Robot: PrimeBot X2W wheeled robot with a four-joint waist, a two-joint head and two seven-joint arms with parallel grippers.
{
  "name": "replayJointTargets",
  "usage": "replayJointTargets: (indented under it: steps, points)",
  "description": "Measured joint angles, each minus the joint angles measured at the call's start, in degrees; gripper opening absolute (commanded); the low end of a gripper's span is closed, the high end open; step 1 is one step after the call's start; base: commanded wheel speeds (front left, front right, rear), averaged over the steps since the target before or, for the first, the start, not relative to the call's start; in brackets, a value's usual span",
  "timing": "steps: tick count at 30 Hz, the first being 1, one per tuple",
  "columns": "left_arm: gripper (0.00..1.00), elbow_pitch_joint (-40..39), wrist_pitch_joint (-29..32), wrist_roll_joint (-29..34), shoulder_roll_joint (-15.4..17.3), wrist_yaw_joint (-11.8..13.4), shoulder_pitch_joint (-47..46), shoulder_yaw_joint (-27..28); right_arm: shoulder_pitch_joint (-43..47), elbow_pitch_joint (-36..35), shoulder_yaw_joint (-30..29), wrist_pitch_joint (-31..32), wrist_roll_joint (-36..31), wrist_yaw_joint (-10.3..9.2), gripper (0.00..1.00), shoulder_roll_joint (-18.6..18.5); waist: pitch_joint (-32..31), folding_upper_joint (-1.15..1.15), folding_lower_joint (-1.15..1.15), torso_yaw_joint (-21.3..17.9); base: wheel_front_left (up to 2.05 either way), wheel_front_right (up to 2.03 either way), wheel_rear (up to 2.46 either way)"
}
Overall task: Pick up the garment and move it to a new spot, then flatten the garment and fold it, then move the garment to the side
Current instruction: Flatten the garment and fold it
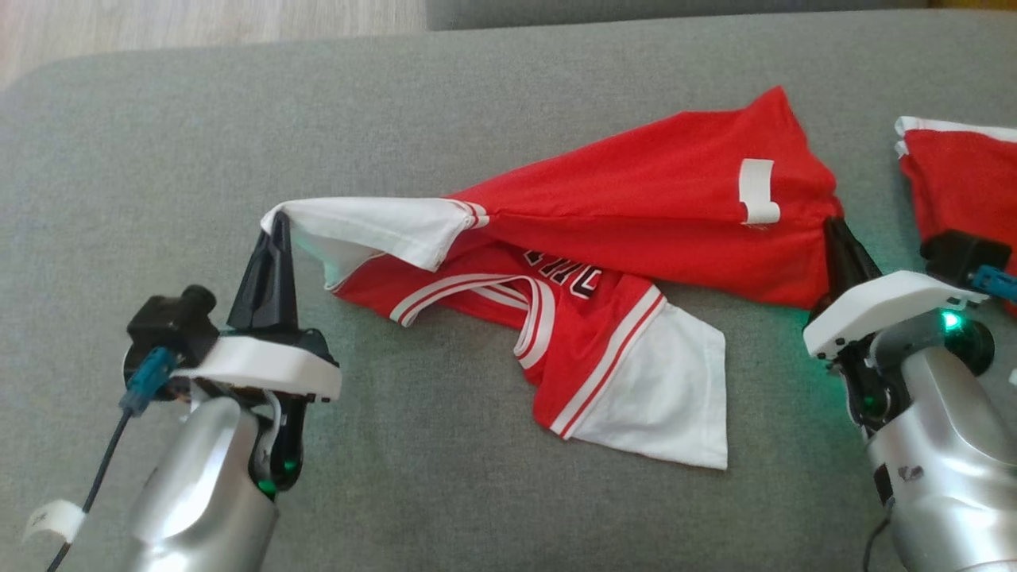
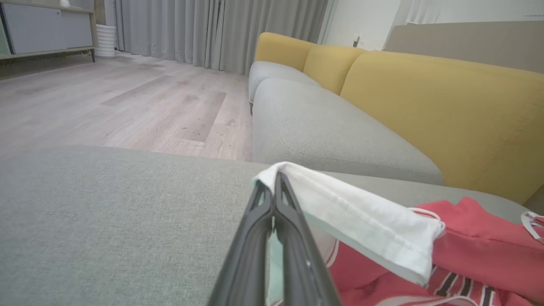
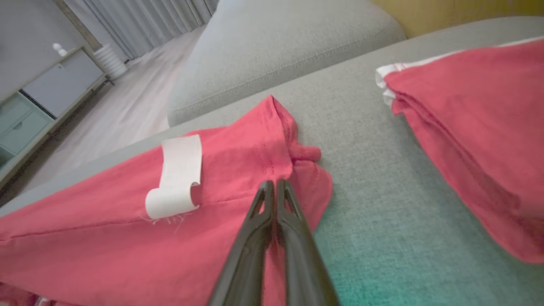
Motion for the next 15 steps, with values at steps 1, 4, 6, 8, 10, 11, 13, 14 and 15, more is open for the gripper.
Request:
replayJointTargets:
  steps: [1,4,6,8,10,11,13,14,15]
  points:
    - [0.0,-0.14,-0.35,0.0,0.11,-0.02,-0.01,0.1,0.01,-0.25,0.37,-0.93,0.49,0.0,0.0,-0.02,-0.35,0.0,0.0,-0.05,0.0,0.0,0.0]
    - [0.0,-1.72,-0.53,-0.01,0.29,-0.92,-0.26,1.41,0.01,-2.22,1.8,-2.81,1.93,0.0,0.0,-0.83,-1.71,0.0,0.0,-0.31,0.0,0.0,0.0]
    - [0.0,-3.39,-0.97,-0.14,0.67,-2.08,-1.29,2.31,0.0,-4.37,2.97,-3.83,3.13,0.0,0.0,-2.09,-2.84,0.0,0.0,-0.56,0.0,0.0,0.0]
    - [0.0,-5.24,-0.98,-0.82,0.85,-2.96,-3.06,3.74,-0.01,-7.0,4.28,-4.65,4.24,0.0,0.0,-3.68,-4.12,0.0,0.0,-0.9,0.0,0.0,0.0]
    - [0.0,-6.83,-0.99,-1.49,1.32,-3.74,-5.05,4.81,-0.05,-10.01,5.57,-4.97,5.43,0.0,0.0,-5.41,-5.51,0.0,0.0,-1.33,0.0,0.0,0.0]
    - [0.0,-7.53,-0.99,-1.9,1.7,-4.15,-6.01,5.27,-0.09,-11.59,6.25,-4.97,6.01,0.0,0.0,-6.26,-6.2,0.0,-0.01,-1.59,0.0,0.0,0.0]
    - [0.0,-8.06,-0.97,-2.2,2.32,-4.16,-7.0,5.39,-0.18,-13.24,6.75,-4.95,6.53,0.0,0.0,-7.2,-6.91,0.0,-0.01,-1.89,0.0,0.0,0.0]
    - [0.0,-8.66,-0.88,-2.3,2.9,-4.49,-7.84,5.67,-0.47,-14.75,7.23,-4.9,6.91,0.0,0.0,-8.1,-7.59,0.0,-0.01,-2.18,0.0,0.0,0.0]
    - [0.0,-9.35,-0.71,-2.86,3.25,-4.7,-8.61,5.95,-0.87,-16.23,7.67,-4.59,7.23,0.0,0.0,-9.1,-8.29,0.0,-0.01,-2.49,0.0,0.0,0.0]
